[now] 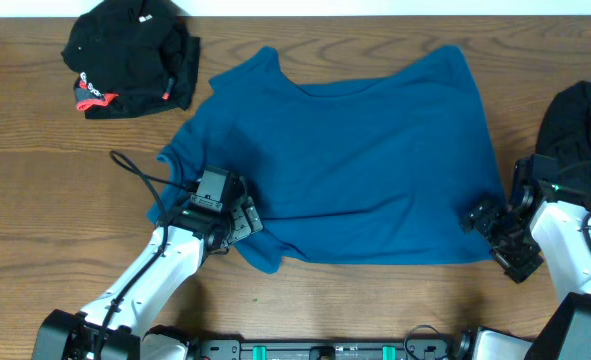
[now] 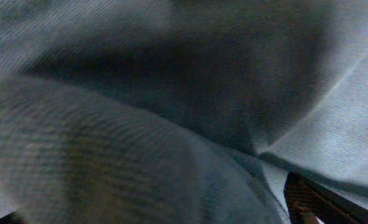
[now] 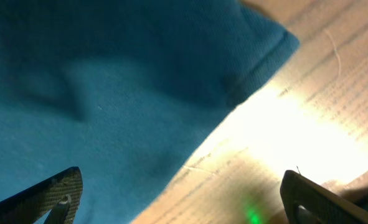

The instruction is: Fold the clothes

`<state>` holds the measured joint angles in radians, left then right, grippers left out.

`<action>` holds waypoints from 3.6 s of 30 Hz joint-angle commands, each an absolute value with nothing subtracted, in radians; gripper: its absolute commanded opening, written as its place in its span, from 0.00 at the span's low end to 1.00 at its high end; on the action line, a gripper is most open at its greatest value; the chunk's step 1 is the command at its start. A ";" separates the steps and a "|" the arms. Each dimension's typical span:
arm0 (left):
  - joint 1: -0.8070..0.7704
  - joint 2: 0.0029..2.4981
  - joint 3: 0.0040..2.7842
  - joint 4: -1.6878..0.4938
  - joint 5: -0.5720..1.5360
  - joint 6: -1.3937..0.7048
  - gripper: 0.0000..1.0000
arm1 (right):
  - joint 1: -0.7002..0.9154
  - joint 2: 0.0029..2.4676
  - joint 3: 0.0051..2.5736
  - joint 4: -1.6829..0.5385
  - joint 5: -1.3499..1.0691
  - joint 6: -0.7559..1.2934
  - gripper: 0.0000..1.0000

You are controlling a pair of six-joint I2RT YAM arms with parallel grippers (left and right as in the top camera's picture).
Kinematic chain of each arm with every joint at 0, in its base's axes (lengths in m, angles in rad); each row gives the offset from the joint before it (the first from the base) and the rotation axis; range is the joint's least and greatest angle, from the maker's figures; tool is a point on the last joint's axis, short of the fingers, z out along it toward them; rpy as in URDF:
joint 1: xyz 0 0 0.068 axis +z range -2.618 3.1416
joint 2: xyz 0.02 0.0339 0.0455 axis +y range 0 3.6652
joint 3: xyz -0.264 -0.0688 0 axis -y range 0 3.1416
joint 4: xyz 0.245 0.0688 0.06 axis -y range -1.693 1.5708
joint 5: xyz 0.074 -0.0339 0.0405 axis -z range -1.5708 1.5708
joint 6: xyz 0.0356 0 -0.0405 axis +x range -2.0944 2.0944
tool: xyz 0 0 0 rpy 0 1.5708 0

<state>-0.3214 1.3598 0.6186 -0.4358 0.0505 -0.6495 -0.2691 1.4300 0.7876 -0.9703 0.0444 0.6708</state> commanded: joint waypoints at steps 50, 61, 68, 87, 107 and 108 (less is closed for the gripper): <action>-0.316 1.356 0.655 -0.515 0.071 -0.573 0.20 | -0.309 1.433 0.715 -0.858 0.067 0.786 0.99; -0.316 1.356 0.655 -0.515 0.071 -0.573 0.20 | -0.309 1.433 0.650 -0.722 0.062 0.820 0.98; -0.316 1.356 0.655 -0.515 0.071 -0.573 0.20 | -0.309 1.433 0.638 -0.696 0.062 0.826 0.80; -0.316 1.356 0.655 -0.515 0.071 -0.572 0.19 | -0.309 1.433 0.597 -0.664 0.063 0.845 0.14; -0.316 1.143 0.773 -0.755 0.071 -0.592 0.06 | -0.291 1.256 0.692 -0.812 0.069 0.762 0.01; -0.316 1.141 0.773 -0.750 0.071 -0.592 0.06 | -0.288 1.246 0.695 -0.807 0.069 0.762 0.01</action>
<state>-0.3214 1.1538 0.7540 -0.7506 0.0792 -0.5793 -0.2985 1.2766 0.6693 -0.8082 0.0532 0.7864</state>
